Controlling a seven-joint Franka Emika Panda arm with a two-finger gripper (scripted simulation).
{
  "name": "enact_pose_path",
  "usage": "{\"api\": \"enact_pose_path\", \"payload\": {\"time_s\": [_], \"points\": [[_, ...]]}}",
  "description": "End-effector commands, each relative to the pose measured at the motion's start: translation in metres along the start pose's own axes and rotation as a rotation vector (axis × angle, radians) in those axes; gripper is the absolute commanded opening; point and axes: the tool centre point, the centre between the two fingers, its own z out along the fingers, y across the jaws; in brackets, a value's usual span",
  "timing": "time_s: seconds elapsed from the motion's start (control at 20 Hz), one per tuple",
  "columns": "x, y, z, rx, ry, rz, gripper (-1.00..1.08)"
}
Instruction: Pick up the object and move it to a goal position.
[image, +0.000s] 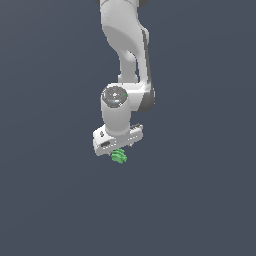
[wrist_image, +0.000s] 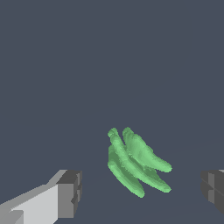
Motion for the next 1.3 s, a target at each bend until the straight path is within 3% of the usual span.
{"api": "enact_pose_path", "payload": {"time_s": [0.0,0.5,1.2,1.25], "points": [[-0.003,0.004,0.007,0.004,-0.003,-0.02,1.0],[-0.006,0.007,0.016,0.007,-0.007,-0.032,1.0],[-0.007,0.007,0.063,0.007,-0.007,-0.036,1.0],[-0.007,0.007,0.063,0.007,-0.007,-0.036,-1.0]]}}
